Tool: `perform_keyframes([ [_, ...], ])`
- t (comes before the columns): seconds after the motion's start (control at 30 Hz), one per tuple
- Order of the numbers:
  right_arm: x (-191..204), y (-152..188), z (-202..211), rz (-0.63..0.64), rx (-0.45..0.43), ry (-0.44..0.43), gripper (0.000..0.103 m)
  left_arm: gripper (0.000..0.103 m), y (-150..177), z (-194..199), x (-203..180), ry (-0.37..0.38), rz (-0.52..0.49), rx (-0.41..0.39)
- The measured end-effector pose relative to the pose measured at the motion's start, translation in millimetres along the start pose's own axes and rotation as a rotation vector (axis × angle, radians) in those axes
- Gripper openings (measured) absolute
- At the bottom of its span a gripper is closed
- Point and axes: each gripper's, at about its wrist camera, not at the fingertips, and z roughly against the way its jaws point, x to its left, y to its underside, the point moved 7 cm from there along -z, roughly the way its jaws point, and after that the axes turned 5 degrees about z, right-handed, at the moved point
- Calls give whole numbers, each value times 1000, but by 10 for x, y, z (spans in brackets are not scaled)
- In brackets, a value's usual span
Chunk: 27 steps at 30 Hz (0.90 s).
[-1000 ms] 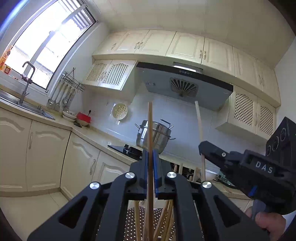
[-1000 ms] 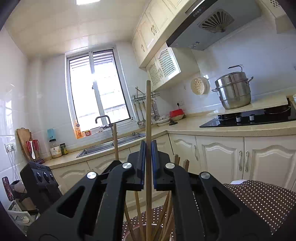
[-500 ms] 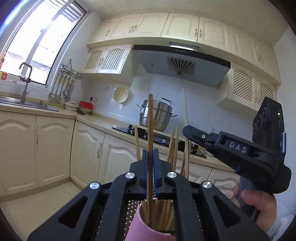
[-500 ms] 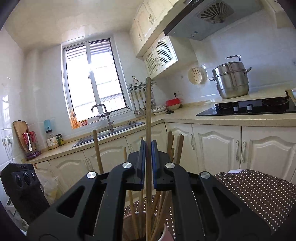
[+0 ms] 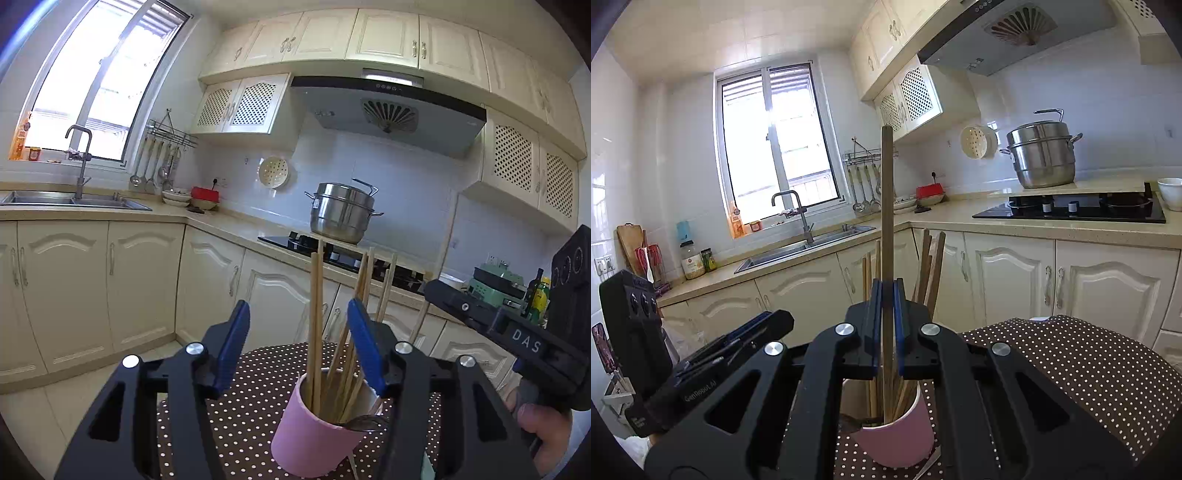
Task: Organize utensils
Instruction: 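Lower both chopsticks into the pink cup and open both grippers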
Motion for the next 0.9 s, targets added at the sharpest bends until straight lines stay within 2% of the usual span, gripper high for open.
perform_keyframes([
  [0.1,34,48,24,2,19,2,7,56,-19,58,19,-88,-45,22],
  [0.23,82,127,9,12,49,9,7,56,-26,165,26,-156,-90,40],
  [0.5,91,451,-153,-3,155,19,7,57,-58,306,57,-193,-108,60],
  [0.63,80,525,-143,-24,165,18,7,57,-74,359,34,-194,-114,63],
  [0.9,143,410,20,-23,147,34,8,61,-114,470,-96,-180,-127,52],
])
